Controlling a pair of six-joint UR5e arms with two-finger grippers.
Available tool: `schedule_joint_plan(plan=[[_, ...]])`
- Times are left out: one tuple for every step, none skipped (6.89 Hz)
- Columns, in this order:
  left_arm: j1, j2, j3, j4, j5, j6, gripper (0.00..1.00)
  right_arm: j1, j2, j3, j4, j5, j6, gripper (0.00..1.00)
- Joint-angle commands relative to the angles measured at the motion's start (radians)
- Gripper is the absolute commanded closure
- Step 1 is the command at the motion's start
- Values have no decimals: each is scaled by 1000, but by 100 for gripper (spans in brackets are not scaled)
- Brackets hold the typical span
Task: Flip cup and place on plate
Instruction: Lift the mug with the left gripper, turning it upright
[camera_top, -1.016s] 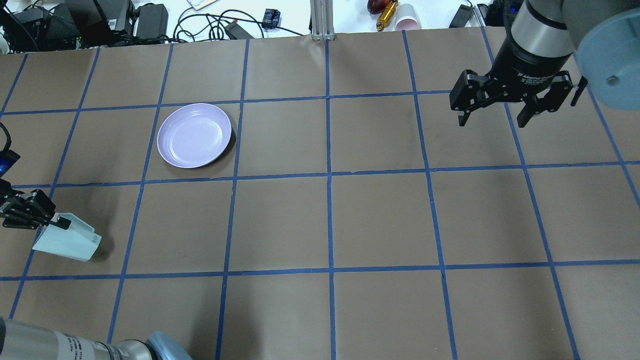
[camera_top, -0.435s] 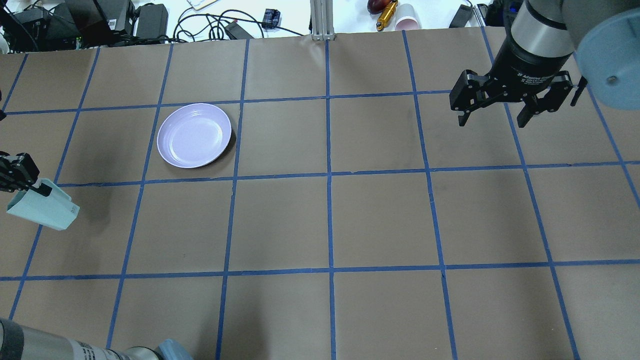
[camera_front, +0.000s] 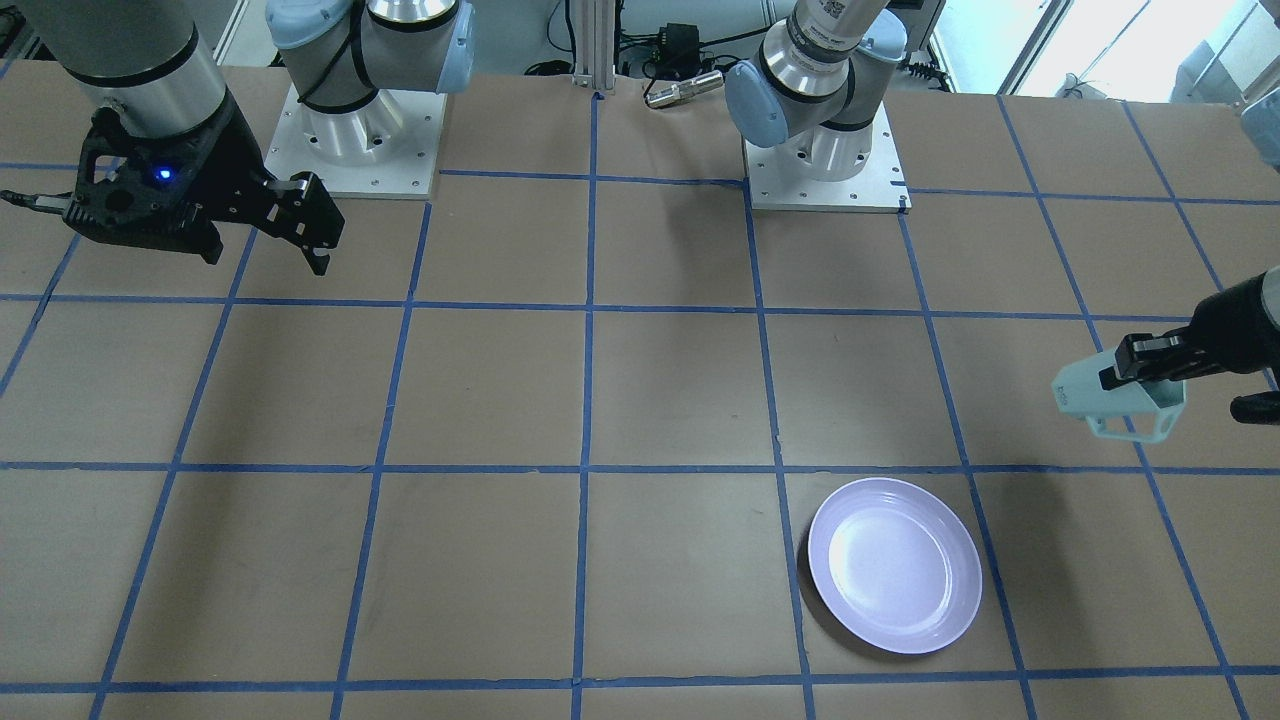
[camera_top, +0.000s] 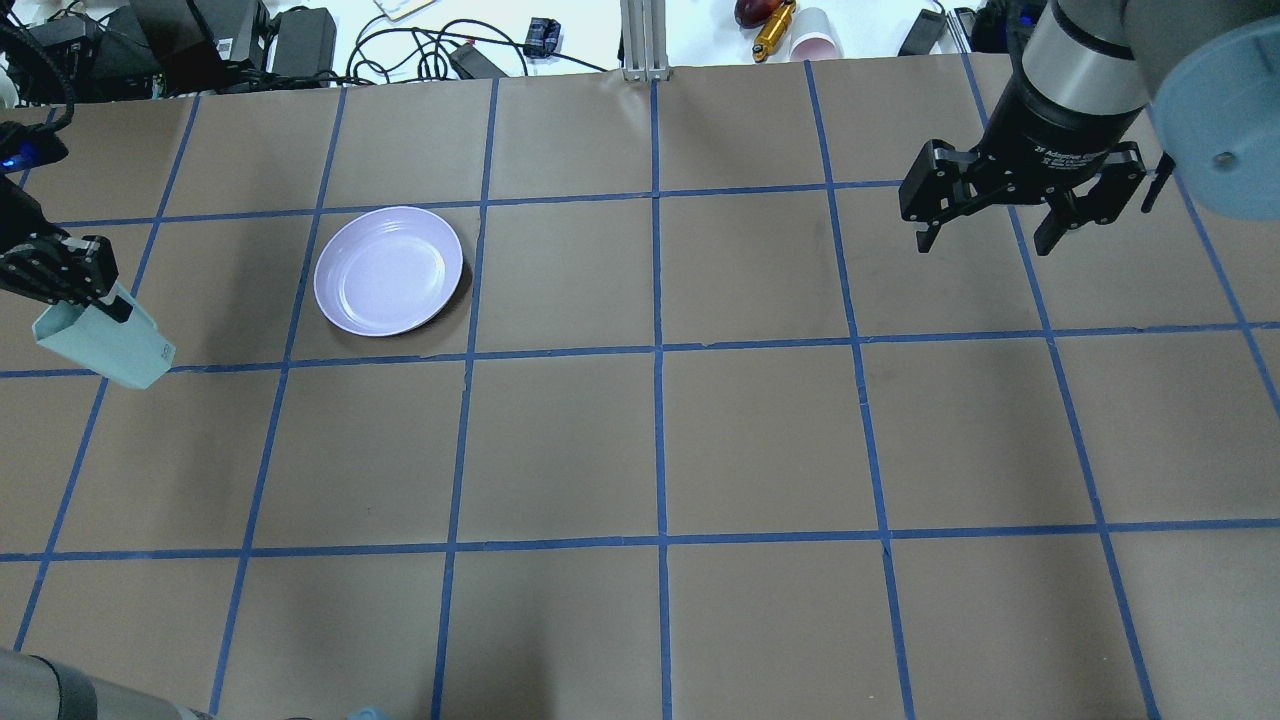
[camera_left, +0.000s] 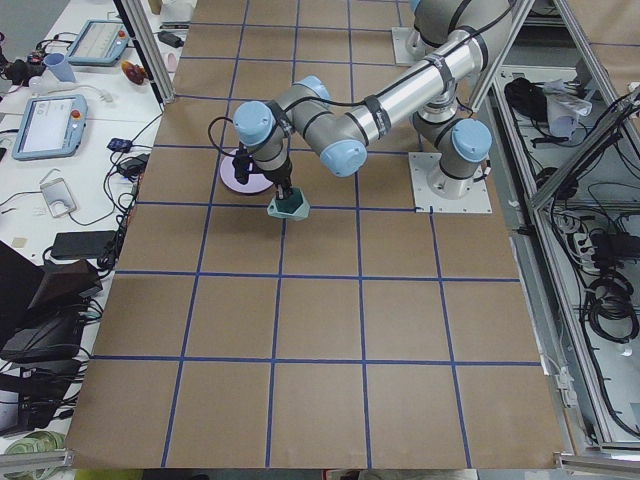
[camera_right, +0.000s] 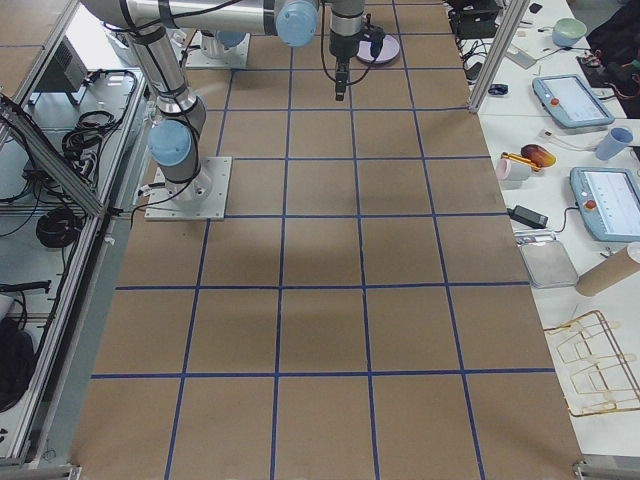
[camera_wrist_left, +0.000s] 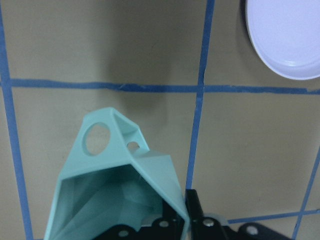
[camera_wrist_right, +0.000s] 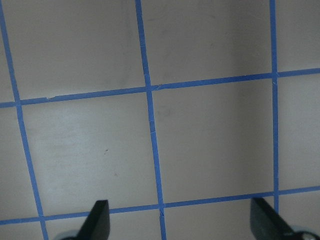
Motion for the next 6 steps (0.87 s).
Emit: schedule_joint_plan(plan=[[-130, 20, 33, 78, 32, -55, 100, 0, 0, 0, 0, 0, 0, 0], [-190, 14, 33, 127, 33, -81, 100, 0, 0, 0, 0, 0, 0, 0], [-255, 15, 33, 170, 33, -119, 100, 0, 0, 0, 0, 0, 0, 0], [-303, -3, 23, 251, 32, -135, 100, 0, 0, 0, 0, 0, 0, 0], [-322, -11, 6, 288, 29, -127, 100, 0, 0, 0, 0, 0, 0, 0], [-331, -20, -7, 289, 27, -97, 100, 0, 0, 0, 0, 0, 0, 0]])
